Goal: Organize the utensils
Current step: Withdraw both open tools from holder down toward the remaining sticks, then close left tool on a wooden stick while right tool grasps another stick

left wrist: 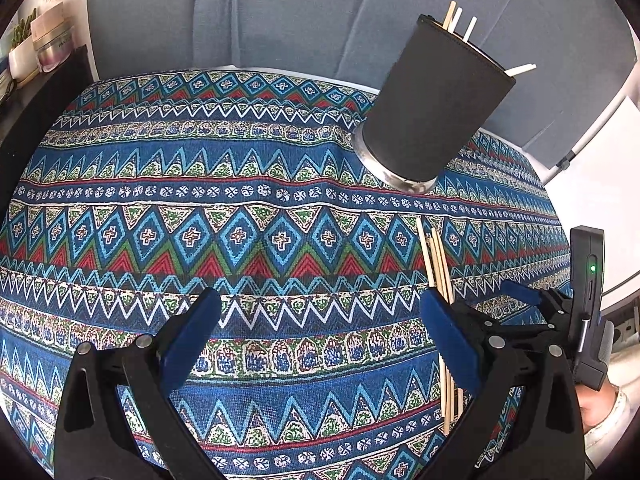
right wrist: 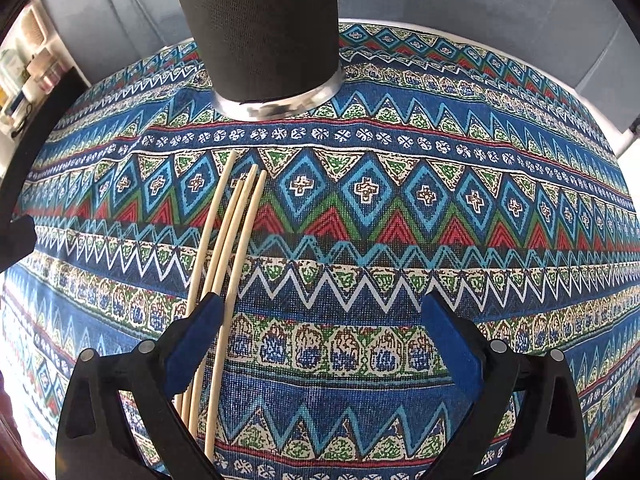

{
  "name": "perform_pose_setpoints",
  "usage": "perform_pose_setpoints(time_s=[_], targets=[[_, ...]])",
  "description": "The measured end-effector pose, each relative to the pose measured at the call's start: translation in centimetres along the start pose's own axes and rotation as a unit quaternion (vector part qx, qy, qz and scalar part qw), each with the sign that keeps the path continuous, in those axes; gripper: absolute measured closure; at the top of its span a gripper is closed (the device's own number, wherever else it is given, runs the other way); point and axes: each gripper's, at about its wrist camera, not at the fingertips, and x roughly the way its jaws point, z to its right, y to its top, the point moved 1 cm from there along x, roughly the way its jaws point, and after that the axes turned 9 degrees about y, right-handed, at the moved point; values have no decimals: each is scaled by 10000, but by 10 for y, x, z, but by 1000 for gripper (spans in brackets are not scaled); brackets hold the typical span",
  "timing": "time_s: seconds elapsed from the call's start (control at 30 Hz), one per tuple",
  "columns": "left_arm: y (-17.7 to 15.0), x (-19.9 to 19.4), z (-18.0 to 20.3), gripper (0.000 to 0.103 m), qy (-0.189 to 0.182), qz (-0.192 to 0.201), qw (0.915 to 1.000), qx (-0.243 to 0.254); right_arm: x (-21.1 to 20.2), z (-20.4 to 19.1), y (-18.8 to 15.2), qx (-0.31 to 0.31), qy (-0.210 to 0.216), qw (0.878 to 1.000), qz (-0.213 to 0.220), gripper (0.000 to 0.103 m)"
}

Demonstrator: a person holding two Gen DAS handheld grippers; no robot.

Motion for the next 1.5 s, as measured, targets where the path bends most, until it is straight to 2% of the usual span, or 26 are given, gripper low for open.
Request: perform_pose_setpoints(time_s=[0.13, 0.27, 0.5, 0.53, 0.6, 0.67, 0.7, 0.73, 0.77, 0.93, 1.07, 1.23, 1.5], targets=[[3, 8, 11, 6, -25, -171, 9998, 62, 5, -11, 3, -316, -242, 9992, -84, 8], [4, 17, 22, 6, 15, -357, 9992, 182, 3, 3, 1, -18, -151, 9998, -141, 9], [2, 29, 43, 6, 2, -506, 9980, 389, -7, 36, -8, 145, -198, 9995, -217, 10], [1, 31, 46, 6, 17, -545, 9977, 411, -10, 39, -9, 125, -171, 9996, -209, 13], [0, 35, 50, 6, 53, -635, 9970, 436, -16, 43, -11, 66, -151, 9997, -177, 24], [-2, 39, 54, 6, 80, -728, 9962, 462, -21, 44, -11, -21, -125, 9998, -179, 46], [-2, 42, 56, 6, 120, -783, 9958, 461, -23, 44, -12, -77, -106, 9997, -189, 52], [-3, 44, 58, 6, 140, -854, 9952, 460, -24, 43, -11, -143, -92, 9997, -197, 63], [-3, 48, 60, 6, 182, -956, 9942, 460, -25, 41, -11, -215, -73, 9995, -203, 70], [-1, 55, 69, 6, 205, -1155, 9923, 398, -28, 35, -12, -423, -80, 9989, -208, 88], [2, 65, 80, 6, 430, -1293, 9894, 492, -32, 30, -21, -632, -182, 9975, -245, 94], [4, 71, 94, 6, 797, -1425, 9851, 545, -34, 21, -37, -1285, -501, 9901, -253, 98], [5, 86, 118, 4, 1289, -1519, 9771, 742, -38, 25, -40, -1235, -357, 9914, -246, 98]])
